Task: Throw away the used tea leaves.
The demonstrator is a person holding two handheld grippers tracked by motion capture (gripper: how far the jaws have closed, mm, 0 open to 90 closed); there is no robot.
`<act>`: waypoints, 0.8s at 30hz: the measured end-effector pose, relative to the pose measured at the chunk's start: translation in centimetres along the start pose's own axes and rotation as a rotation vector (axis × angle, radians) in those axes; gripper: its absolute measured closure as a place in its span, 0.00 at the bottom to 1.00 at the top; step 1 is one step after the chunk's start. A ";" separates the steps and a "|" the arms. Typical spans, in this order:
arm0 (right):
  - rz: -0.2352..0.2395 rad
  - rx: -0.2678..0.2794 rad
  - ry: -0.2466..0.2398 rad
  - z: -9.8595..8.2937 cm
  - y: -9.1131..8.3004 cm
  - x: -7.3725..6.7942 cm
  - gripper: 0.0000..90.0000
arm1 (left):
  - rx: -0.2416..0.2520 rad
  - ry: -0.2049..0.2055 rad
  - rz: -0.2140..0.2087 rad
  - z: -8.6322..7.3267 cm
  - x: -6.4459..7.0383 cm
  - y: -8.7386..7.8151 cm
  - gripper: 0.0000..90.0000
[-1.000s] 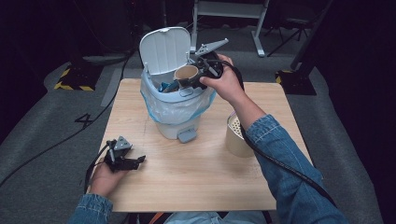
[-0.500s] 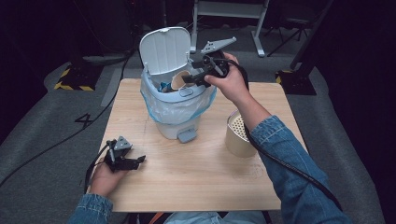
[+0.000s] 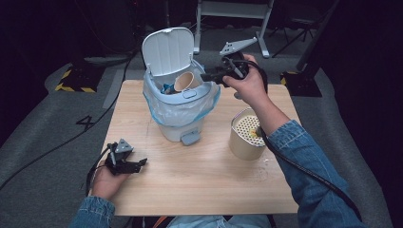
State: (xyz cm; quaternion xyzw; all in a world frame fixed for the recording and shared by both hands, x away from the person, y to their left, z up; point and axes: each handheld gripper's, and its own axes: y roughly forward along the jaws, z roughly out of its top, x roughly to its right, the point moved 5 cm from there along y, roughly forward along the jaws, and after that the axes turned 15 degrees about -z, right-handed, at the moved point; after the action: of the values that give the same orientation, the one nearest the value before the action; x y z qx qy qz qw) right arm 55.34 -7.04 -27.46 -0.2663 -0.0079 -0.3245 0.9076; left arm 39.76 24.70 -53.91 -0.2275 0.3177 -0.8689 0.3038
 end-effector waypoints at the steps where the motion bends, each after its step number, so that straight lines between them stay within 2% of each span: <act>1: 0.002 0.003 -0.001 -0.2 -0.3 -0.1 0.73 | -0.004 -0.002 0.000 0.0 0.0 -0.1 0.26; 7: -0.002 0.018 -0.001 -1.6 -3.3 0.1 0.61 | -0.061 -0.023 0.002 0.0 -0.1 -0.6 0.28; 9: -0.003 0.022 0.015 -2.3 -4.5 0.3 0.55 | -0.077 -0.036 -0.003 0.1 0.0 -0.9 0.35; 12: -0.006 0.023 0.034 -3.5 -6.0 0.7 0.49 | -0.053 -0.049 -0.032 0.5 0.2 -1.2 0.36; 15: -0.021 0.028 0.053 -4.7 -7.5 1.2 0.46 | -0.026 -0.033 -0.040 1.1 0.5 -1.5 0.36; 18: -0.040 0.033 0.069 -5.9 -9.1 1.7 0.44 | -0.003 -0.020 -0.055 1.6 0.6 -1.8 0.35; 24: -0.078 0.021 0.086 -8.1 -11.7 2.6 0.42 | 0.027 -0.024 -0.078 1.8 0.4 -2.0 0.35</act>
State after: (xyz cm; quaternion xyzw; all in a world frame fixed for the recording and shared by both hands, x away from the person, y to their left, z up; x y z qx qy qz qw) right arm 49.13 -20.11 -28.32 -0.2420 0.0170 -0.3708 0.8965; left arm 39.75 24.89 -51.19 -0.2458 0.2930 -0.8816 0.2765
